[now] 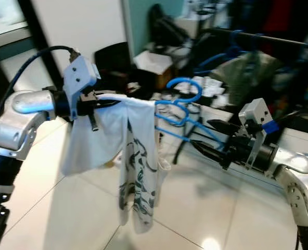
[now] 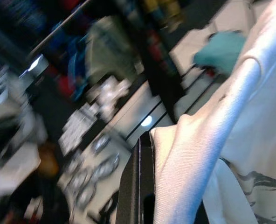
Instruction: Hang hanger
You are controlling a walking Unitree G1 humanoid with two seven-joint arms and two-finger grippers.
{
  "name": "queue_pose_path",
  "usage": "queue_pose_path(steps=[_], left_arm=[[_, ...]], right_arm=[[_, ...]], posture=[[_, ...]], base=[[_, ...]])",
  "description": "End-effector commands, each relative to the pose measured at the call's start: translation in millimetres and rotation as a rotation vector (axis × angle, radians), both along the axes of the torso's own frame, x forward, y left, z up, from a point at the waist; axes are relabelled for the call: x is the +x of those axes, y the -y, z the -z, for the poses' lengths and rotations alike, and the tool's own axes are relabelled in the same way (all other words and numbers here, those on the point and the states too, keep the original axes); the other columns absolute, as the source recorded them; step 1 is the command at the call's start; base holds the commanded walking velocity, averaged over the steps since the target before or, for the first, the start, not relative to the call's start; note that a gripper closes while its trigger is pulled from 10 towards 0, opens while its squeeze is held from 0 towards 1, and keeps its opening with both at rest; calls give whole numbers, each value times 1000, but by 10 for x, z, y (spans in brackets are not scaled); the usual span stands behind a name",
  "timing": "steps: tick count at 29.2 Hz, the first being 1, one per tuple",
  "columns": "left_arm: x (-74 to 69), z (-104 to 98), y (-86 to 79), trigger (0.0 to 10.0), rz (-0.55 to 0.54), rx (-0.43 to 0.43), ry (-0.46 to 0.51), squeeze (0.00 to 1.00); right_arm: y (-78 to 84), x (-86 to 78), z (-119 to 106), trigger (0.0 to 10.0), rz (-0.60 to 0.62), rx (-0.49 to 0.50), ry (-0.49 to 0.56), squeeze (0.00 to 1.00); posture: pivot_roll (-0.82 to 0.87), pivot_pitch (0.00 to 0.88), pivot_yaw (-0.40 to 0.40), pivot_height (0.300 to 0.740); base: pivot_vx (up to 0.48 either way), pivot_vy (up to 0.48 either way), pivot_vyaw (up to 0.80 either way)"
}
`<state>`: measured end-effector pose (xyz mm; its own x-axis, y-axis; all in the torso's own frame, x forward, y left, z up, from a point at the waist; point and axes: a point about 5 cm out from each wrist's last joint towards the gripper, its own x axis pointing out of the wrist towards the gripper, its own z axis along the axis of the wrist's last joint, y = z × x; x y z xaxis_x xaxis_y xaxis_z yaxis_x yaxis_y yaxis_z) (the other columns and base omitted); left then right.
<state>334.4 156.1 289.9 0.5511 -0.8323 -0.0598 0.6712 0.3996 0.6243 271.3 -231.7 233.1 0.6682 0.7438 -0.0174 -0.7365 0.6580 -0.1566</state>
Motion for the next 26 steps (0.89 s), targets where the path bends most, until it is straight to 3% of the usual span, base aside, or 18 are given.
queue_pose_path(steps=[1,9,12,16,19,21,26], left_arm=[[-43,21,18,10000,39,38,14,0],[62,-82,-92,10000,-35,38,84,0],[106,-226,-180,10000,-83,6,140,0],[112,-297,-220,10000,-97,-13,163,0],[125,-362,-277,10000,-123,-25,186,0],[161,-448,-435,10000,-186,-83,203,0],[153,-492,-563,10000,-194,-184,180,0]], right_arm=[[63,29,-41,10000,43,17,30,0],[200,14,-23,10000,92,-1,16,0],[326,-64,45,10000,105,-25,-32,0],[368,-133,99,10000,88,-23,-65,0],[404,-199,158,10000,76,-3,-94,0],[450,-289,241,10000,67,89,-125,0],[462,-326,324,10000,65,149,-157,0]], posture=[[-25,7,36,740],[-28,8,40,740],[-30,9,42,740],[-32,10,43,740],[-33,12,44,740],[-37,16,49,740],[-37,16,47,740]], base=[[0,0,-781],[0,0,-781],[0,0,-781],[0,0,-781],[0,0,-781],[0,0,-781],[0,0,-469]])
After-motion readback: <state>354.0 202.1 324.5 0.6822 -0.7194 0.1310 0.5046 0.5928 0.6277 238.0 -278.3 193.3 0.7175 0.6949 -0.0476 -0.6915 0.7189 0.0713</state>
